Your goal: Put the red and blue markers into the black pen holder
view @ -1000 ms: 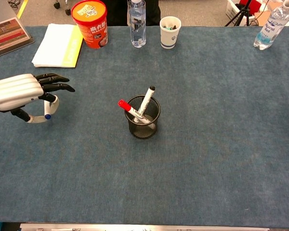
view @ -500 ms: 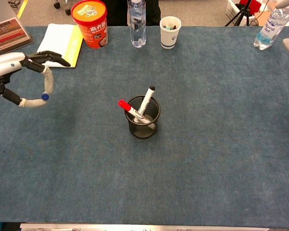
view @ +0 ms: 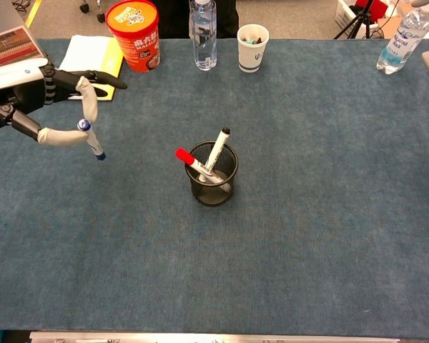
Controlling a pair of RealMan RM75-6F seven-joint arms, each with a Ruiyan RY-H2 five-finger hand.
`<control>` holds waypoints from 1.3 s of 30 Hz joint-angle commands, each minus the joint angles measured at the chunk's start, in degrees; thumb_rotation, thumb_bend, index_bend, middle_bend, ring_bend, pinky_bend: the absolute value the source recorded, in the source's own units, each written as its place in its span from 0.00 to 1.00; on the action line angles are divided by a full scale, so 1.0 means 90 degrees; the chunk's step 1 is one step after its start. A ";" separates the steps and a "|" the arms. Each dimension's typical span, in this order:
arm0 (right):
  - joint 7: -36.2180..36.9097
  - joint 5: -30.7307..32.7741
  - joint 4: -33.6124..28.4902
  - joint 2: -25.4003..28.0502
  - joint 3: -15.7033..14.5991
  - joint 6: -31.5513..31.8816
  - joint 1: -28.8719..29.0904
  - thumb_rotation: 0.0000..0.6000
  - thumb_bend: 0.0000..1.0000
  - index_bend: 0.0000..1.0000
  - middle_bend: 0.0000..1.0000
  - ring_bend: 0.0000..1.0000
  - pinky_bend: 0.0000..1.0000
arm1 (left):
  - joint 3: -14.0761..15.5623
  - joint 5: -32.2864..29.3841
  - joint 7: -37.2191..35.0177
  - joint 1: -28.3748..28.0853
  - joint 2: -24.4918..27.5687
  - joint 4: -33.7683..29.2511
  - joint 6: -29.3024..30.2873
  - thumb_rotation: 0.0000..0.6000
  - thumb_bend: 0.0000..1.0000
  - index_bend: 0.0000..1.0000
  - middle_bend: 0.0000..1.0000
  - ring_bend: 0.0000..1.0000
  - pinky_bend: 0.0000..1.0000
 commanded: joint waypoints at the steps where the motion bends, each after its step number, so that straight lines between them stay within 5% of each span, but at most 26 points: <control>1: 0.0008 0.0007 0.0008 0.0000 0.0002 -0.0016 0.0010 1.00 0.36 0.28 0.24 0.05 0.00 | -0.0123 -0.0032 -0.0233 -0.0137 0.0083 -0.0233 -0.0210 1.00 0.28 0.62 0.14 0.00 0.08; 15: 0.0070 0.0110 0.0092 -0.0031 0.0036 -0.0120 0.0078 1.00 0.36 0.28 0.24 0.05 0.00 | -0.0546 -0.0456 -0.1168 -0.0423 0.0088 -0.0931 -0.0901 1.00 0.28 0.62 0.14 0.00 0.08; 39: 0.0100 0.0220 0.0156 -0.0084 0.0091 -0.0279 0.0212 1.00 0.36 0.28 0.24 0.05 0.00 | -0.1638 -0.1850 -0.0794 -0.0665 -0.0691 -0.1259 -0.1903 1.00 0.28 0.62 0.13 0.00 0.08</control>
